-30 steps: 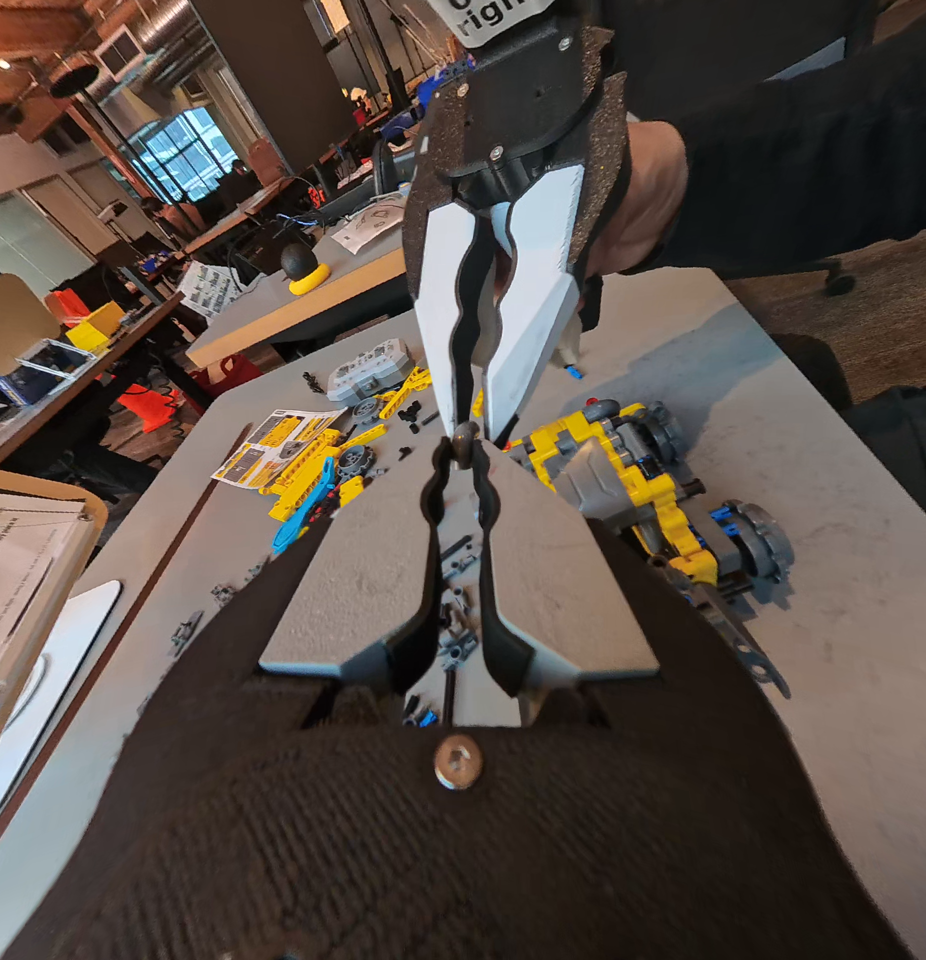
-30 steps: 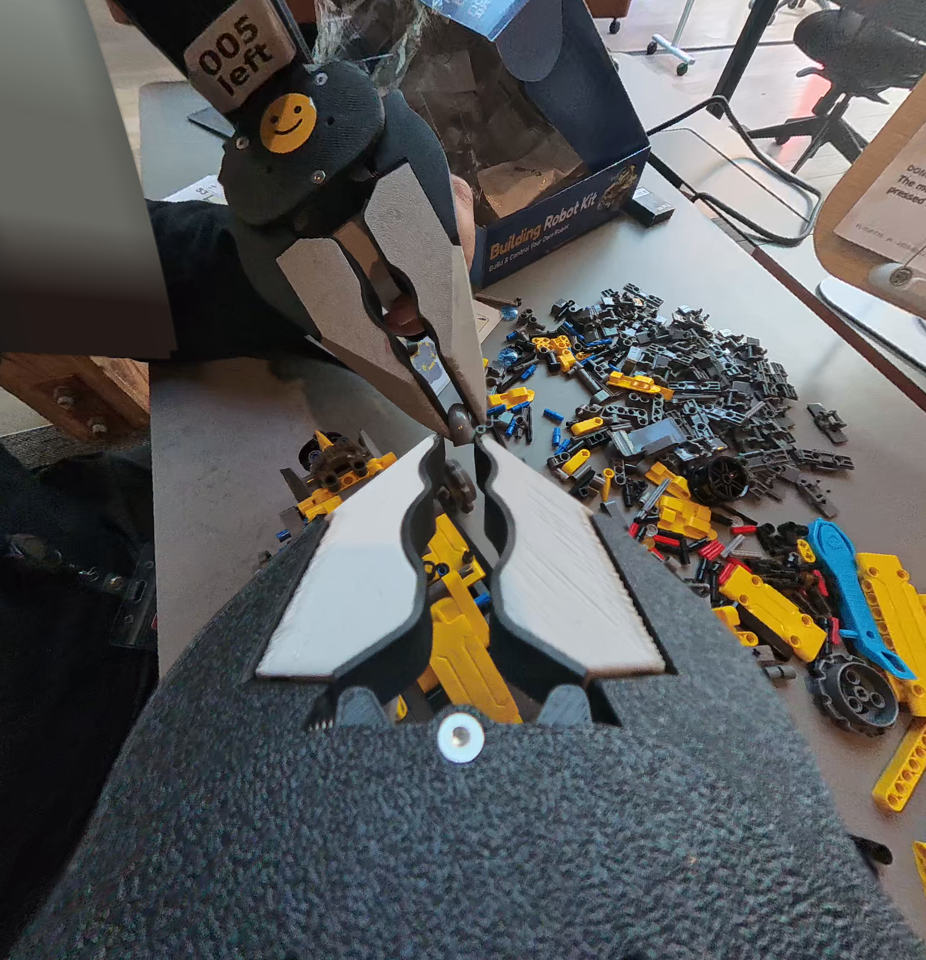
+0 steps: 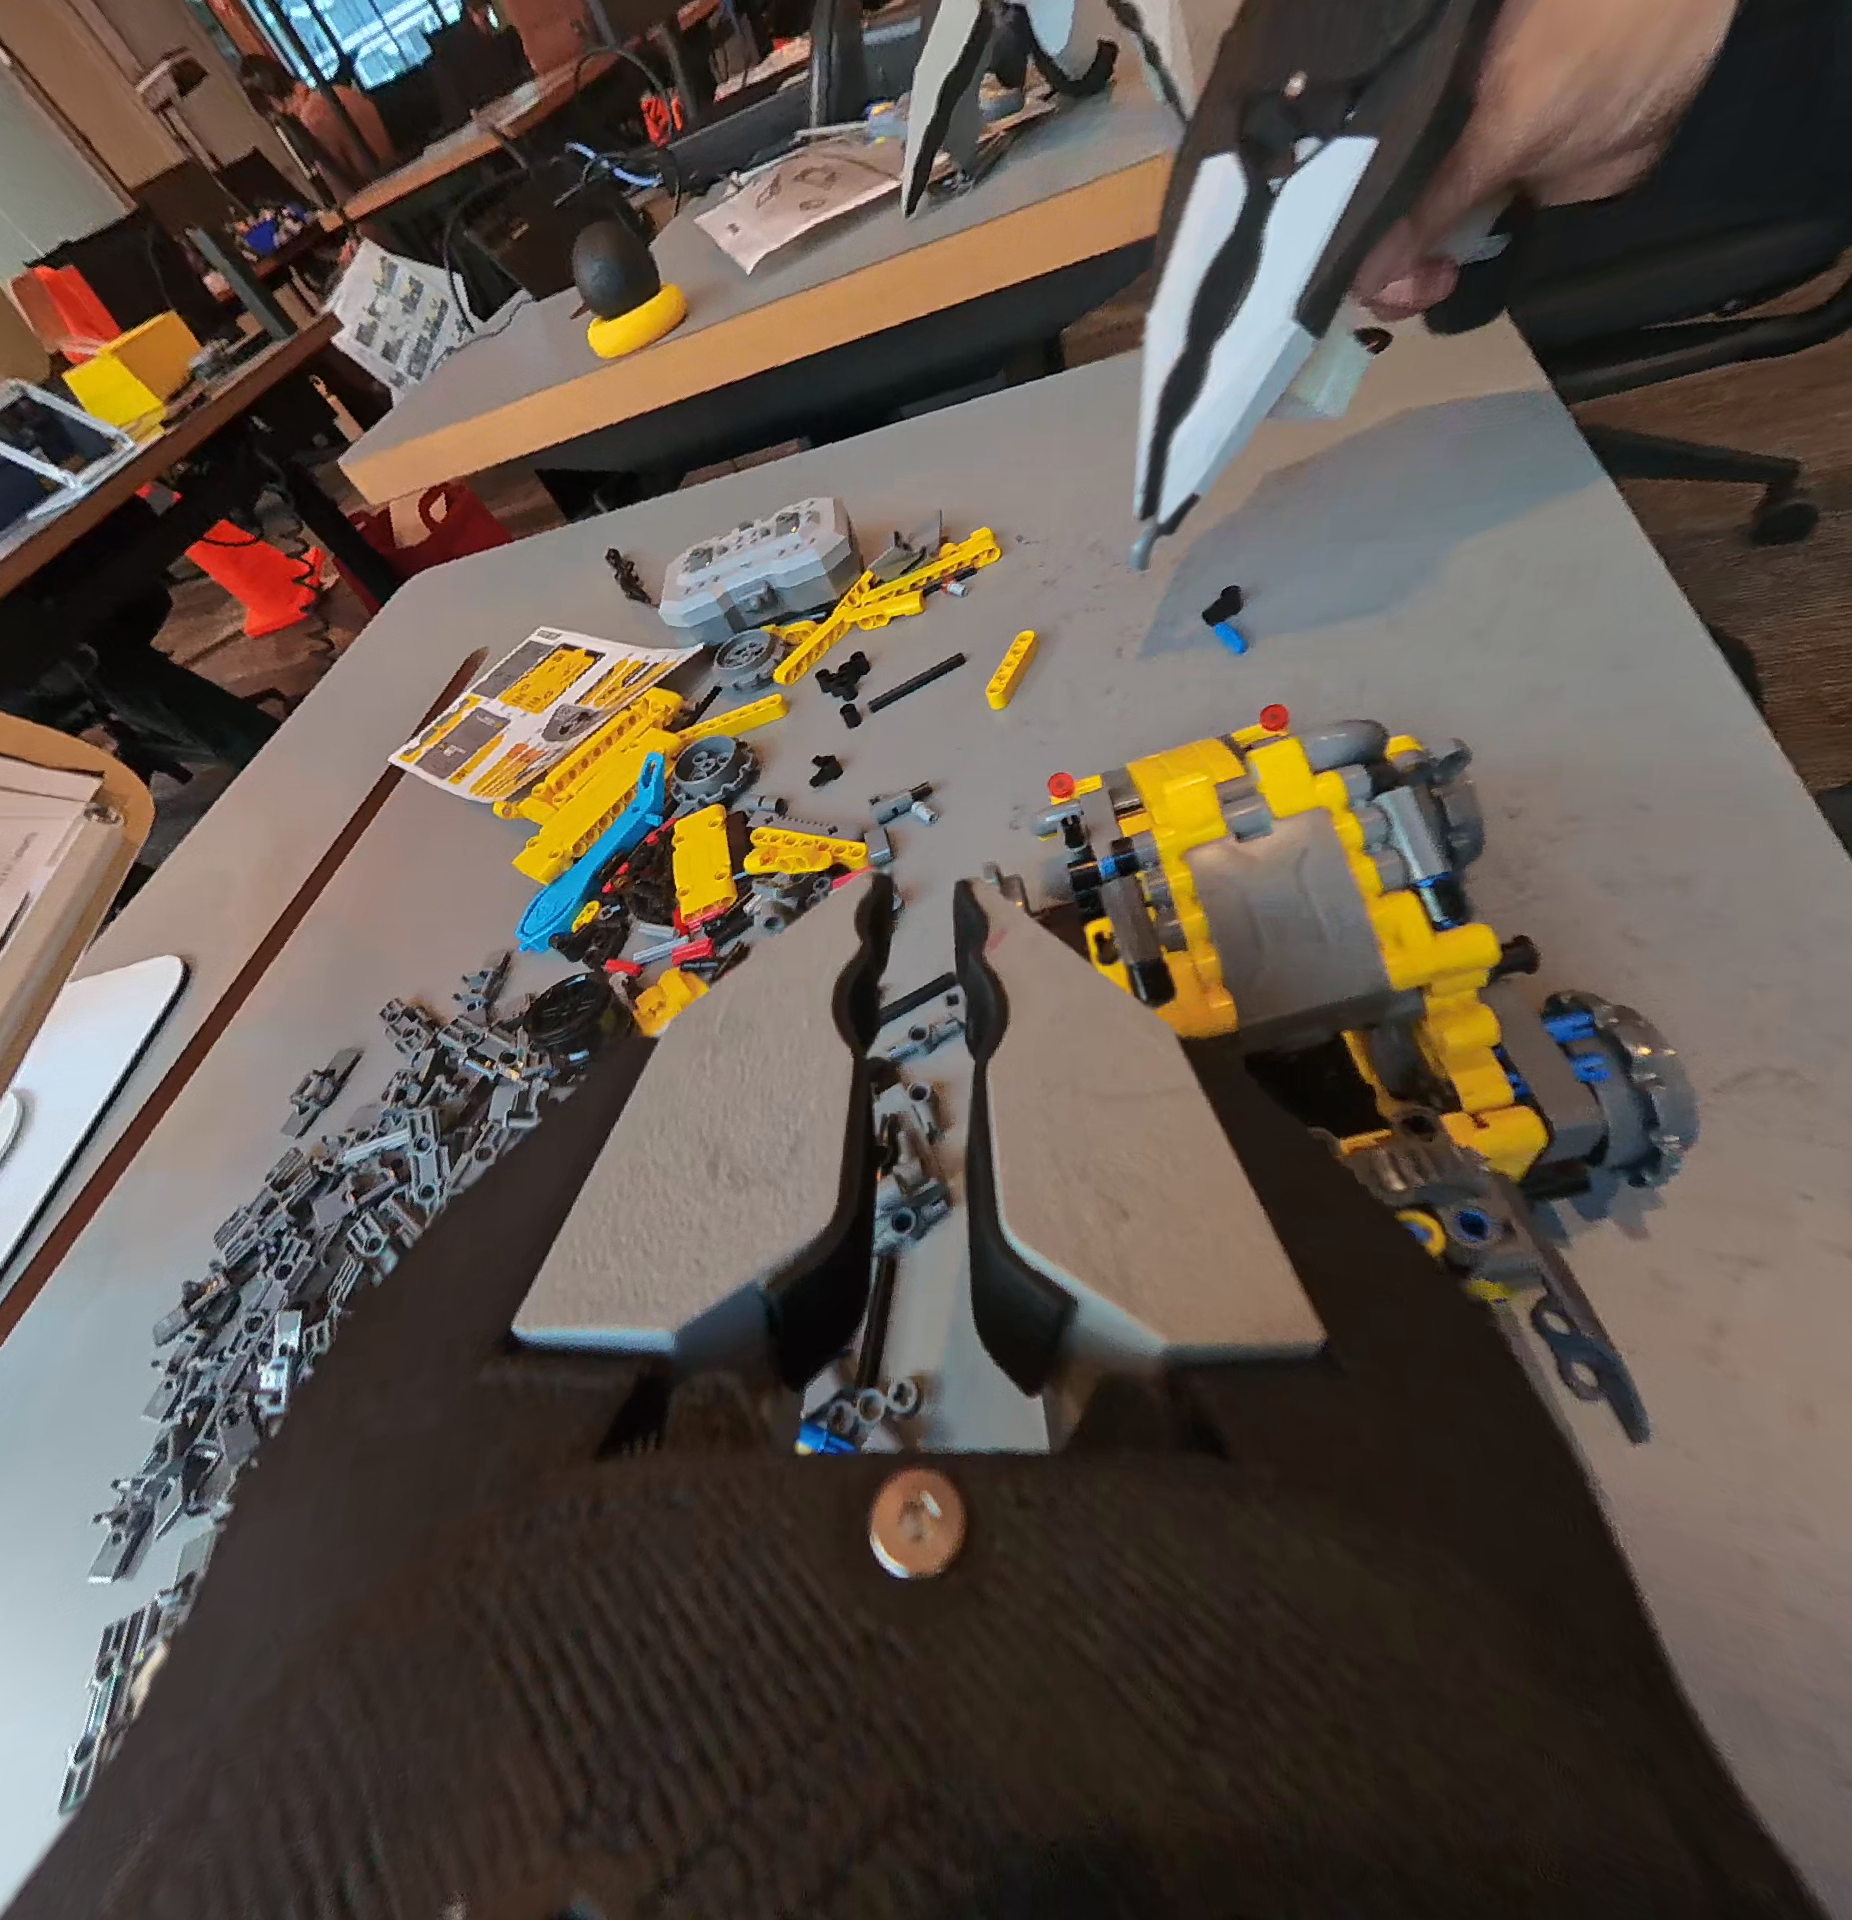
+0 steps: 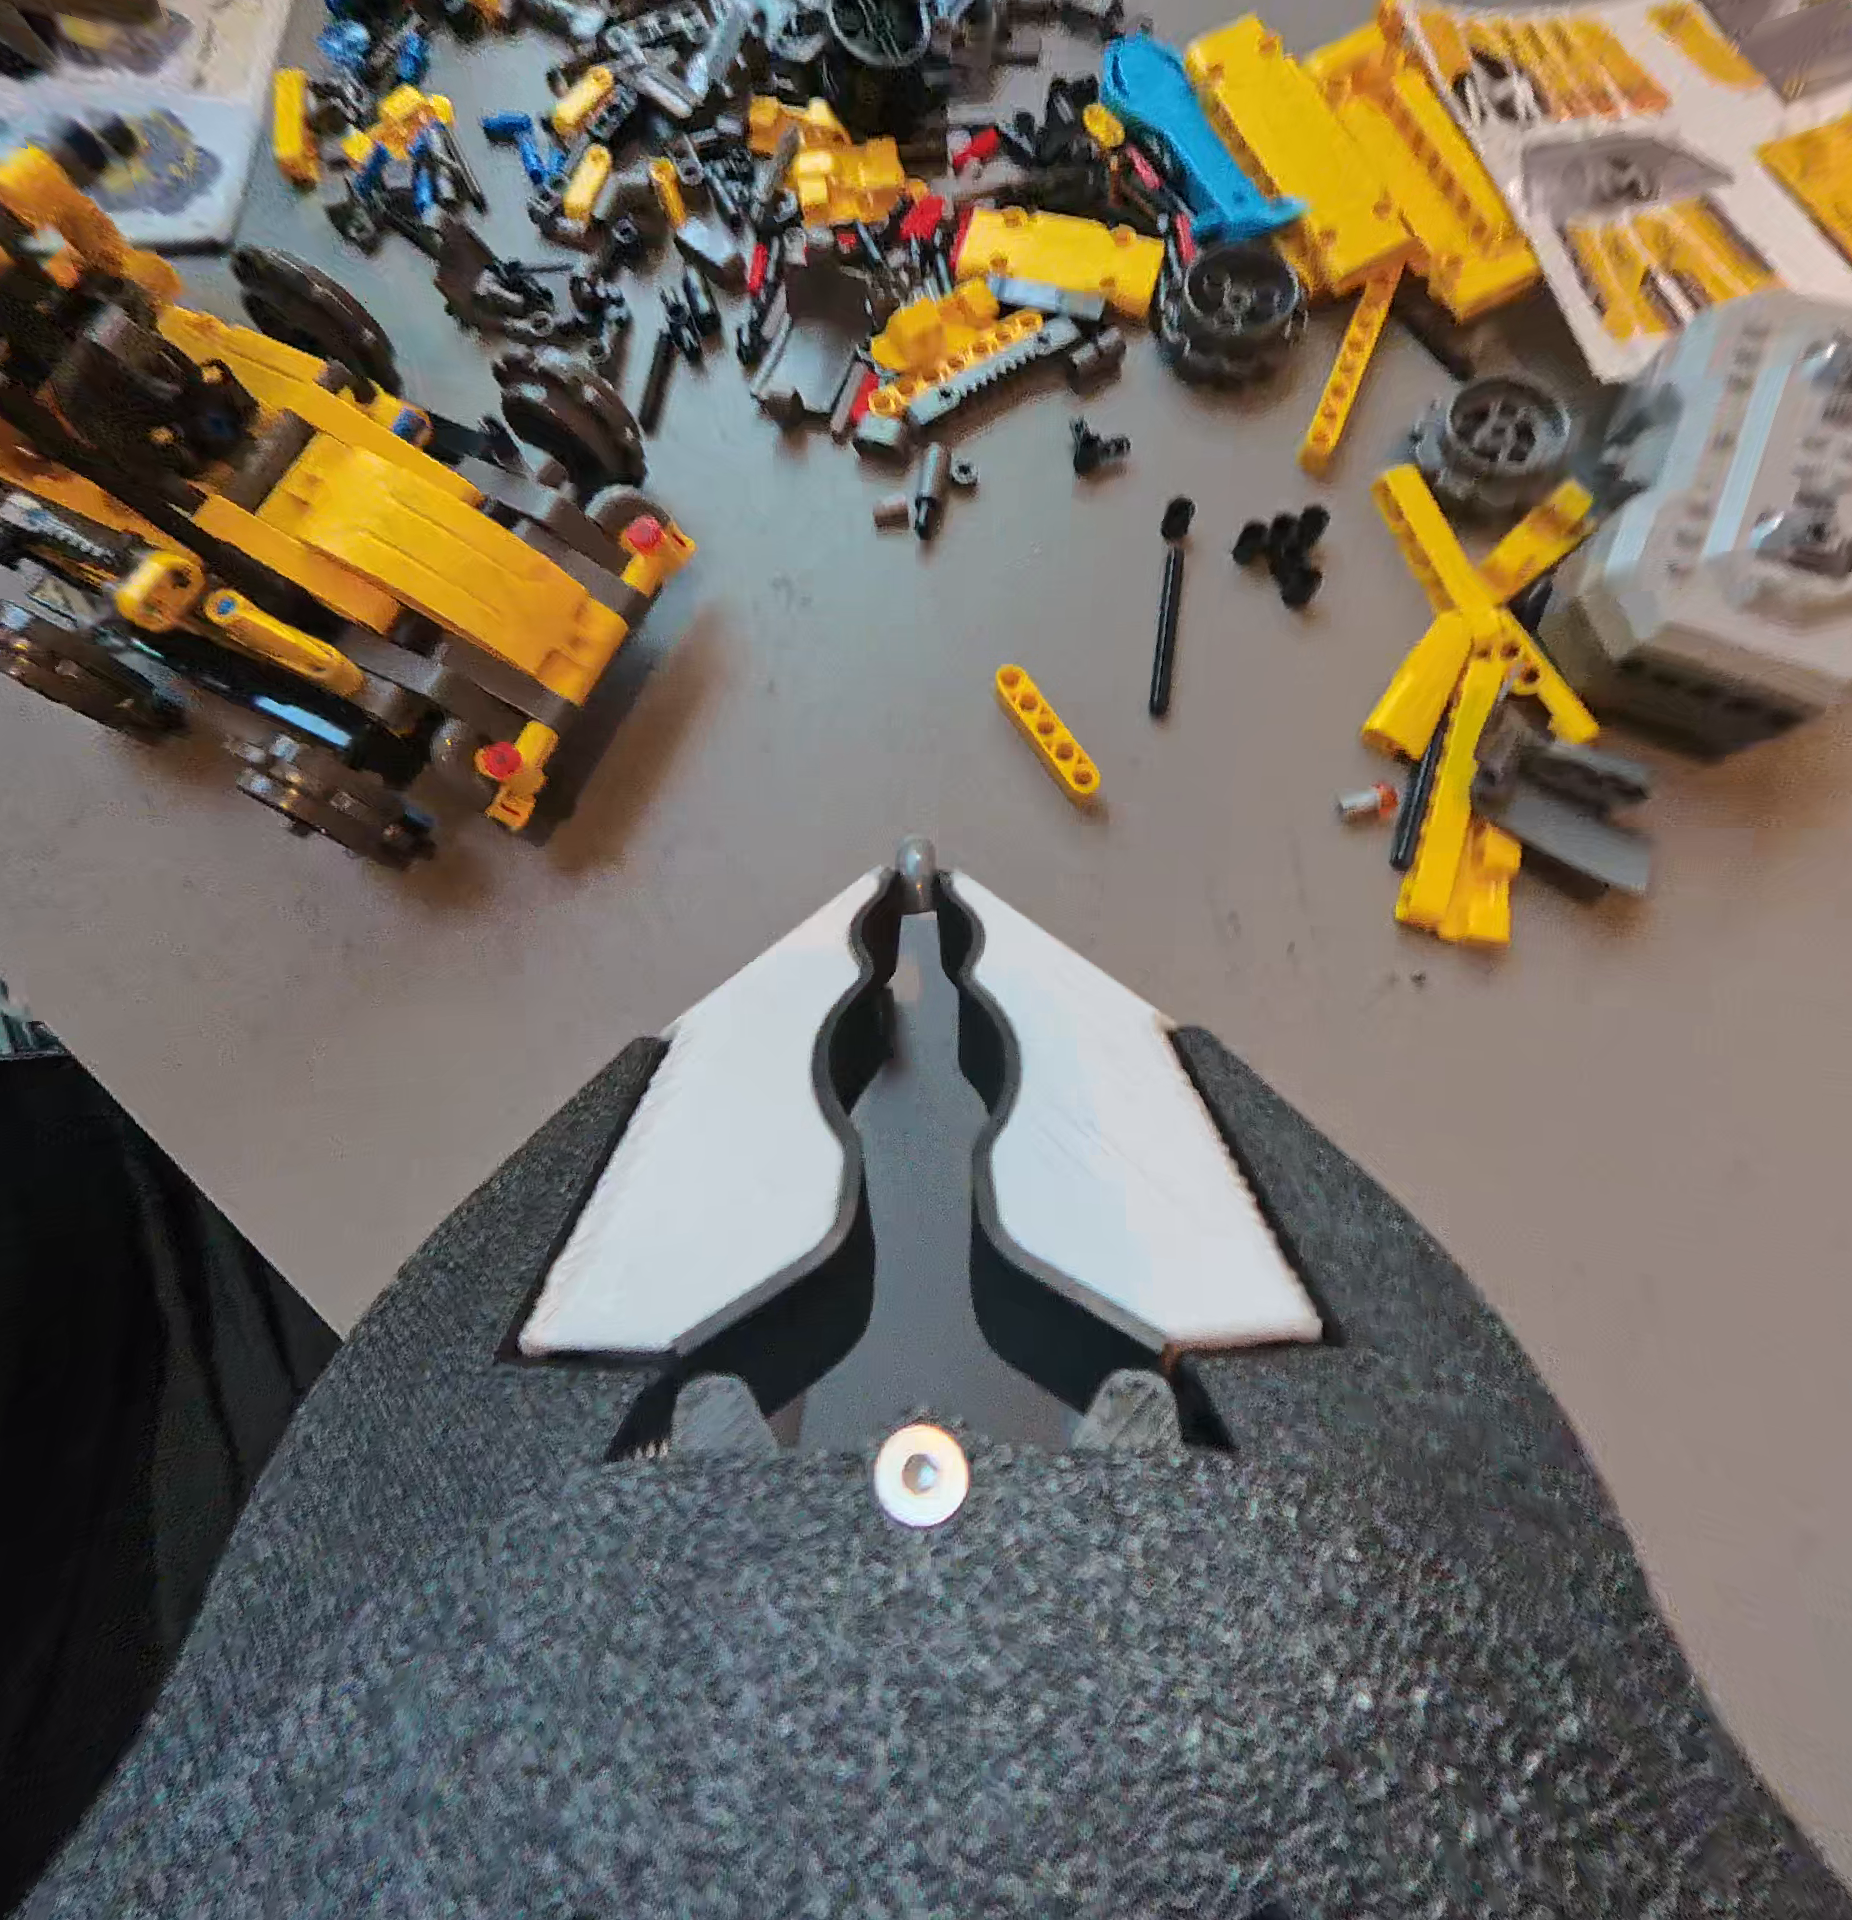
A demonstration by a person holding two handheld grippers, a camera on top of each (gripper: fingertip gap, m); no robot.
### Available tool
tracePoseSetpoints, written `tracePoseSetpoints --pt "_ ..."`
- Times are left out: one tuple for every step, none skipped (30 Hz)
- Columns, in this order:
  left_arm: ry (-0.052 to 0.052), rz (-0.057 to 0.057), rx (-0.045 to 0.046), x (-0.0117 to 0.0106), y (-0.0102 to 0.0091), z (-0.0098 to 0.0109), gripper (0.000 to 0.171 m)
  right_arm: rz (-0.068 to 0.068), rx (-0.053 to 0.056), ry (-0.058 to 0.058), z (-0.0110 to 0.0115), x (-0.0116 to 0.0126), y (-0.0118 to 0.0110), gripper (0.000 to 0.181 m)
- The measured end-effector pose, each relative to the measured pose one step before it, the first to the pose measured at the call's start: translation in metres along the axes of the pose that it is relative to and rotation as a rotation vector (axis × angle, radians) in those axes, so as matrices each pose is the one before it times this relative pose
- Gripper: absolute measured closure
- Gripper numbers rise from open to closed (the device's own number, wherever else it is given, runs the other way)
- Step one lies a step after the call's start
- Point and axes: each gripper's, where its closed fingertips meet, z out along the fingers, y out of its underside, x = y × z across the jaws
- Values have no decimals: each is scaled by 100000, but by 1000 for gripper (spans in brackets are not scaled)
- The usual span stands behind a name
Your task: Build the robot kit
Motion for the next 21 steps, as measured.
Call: tracePoseSetpoints --pt "-556 -1062 -788 -198 197 42 163 1777 -1948 -833 164 136 699 175" --pt "-358 -1063 -826 -168 208 45 164 1297 -1994 -271 223 186 601 175" --pt "-438 -777 -671 -164 174 23 165 966 -2220 -104 263 192 558 175" --pt "-489 -578 -417 -155 116 13 165 537 -2401 -848 268 37 522 175" --pt "-190 -650 -138 -81 53 13 165 -28 -1843 -1138 287 -23 410 175" --pt "187 -796 46 -12 20 37 166 -6 -1497 -433 279 94 331 175" --pt "426 -667 30 42 20 44 166 454 -1712 -542 272 102 335 175" --pt "271 -332 -329 48 89 74 165 574 -1364 -828 201 38 242 174" --pt "62 169 -730 35 127 78 165 337 322 -1068 73 -49 -40 174" --pt "-611 251 -758 -56 126 78 165 89 579 -619 -34 -7 -87 174" --pt "-588 -28 -647 -61 87 80 165 -79 528 -102 -89 53 -73 174" --pt "-476 -451 -430 -61 68 74 165 -145 1155 -91 -155 71 -124 172" --pt "-315 -689 -209 -68 48 69 165 160 2200 -1051 -217 -69 -241 170" --pt "-369 -1003 -256 -97 80 63 163 553 3048 -1637 -269 -118 -356 170" --pt "-613 -1307 -329 -173 88 50 162 673 3944 -1483 -316 -89 -482 167" --pt "-713 -1345 -270 -191 83 45 162 553 4875 -941 -351 1 -606 164" --pt "-524 -1191 -347 -180 101 22 162 298 5478 -391 -352 78 -677 163" --pt "-482 -1023 -573 -175 142 25 162 241 5523 495 -347 238 -644 163" --pt "-538 -787 -515 -186 136 13 162 40 4823 1737 -290 445 -528 162" --pt "-514 -635 -203 -170 81 -5 162 -982 3948 4046 -253 779 -369 161" --pt "-472 -750 -158 -156 74 -1 163 -2566 3394 7287 -259 1163 -239 159"
